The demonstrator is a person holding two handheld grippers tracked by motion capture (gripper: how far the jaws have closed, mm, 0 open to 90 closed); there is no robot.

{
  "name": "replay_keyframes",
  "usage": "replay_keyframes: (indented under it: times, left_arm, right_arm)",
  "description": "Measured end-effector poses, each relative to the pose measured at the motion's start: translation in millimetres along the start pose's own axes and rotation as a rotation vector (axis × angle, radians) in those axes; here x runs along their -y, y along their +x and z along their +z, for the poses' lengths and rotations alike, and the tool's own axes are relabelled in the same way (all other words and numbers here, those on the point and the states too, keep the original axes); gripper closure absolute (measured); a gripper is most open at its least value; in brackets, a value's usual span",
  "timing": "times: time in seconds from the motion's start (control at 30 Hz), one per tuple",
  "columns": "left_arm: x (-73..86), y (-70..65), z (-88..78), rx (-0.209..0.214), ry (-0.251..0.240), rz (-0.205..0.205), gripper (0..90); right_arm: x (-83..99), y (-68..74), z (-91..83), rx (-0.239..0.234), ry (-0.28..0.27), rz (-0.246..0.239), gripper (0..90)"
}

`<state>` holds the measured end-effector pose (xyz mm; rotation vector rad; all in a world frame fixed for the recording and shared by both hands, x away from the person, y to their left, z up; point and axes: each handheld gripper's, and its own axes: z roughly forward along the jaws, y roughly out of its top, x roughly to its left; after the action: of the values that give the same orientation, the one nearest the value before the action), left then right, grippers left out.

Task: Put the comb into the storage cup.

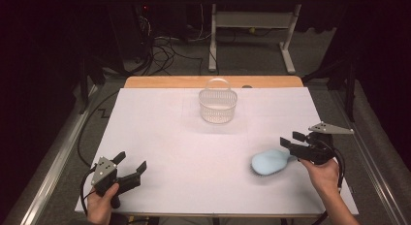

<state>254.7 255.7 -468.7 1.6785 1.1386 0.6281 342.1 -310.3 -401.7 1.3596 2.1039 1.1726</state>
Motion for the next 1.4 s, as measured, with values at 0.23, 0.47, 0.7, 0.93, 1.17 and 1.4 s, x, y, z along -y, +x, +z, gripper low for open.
replay_keyframes:
  times: [0.23,0.47,0.7,0.93,1.17,1.4]
  left_arm:
    - [0.0,-0.1,0.1,0.0,0.0,0.0,15.5]
    - [0.0,0.0,0.4,0.001,0.001,-0.001,15.5]
    - [-0.1,0.1,0.5,0.003,0.001,-0.001,15.5]
    - [0.0,0.3,0.7,0.003,0.002,-0.002,15.5]
    - [0.0,0.2,0.7,0.003,0.002,-0.002,15.5]
    - [0.0,0.2,0.6,0.002,0.002,-0.002,15.5]
  right_arm:
    - [-13.8,-5.8,10.5,0.015,0.136,0.002,48.2]
    - [-23.0,-7.9,22.6,0.037,0.256,-0.018,62.0]
    - [-30.5,-11.4,32.3,0.105,0.378,-0.058,78.8]
    - [-32.8,-16.4,40.0,0.134,0.454,-0.069,87.6]
    - [-30.6,-25.5,44.8,0.168,0.502,-0.048,90.0]
    - [-26.6,-30.2,46.0,0.188,0.527,-0.043,90.0]
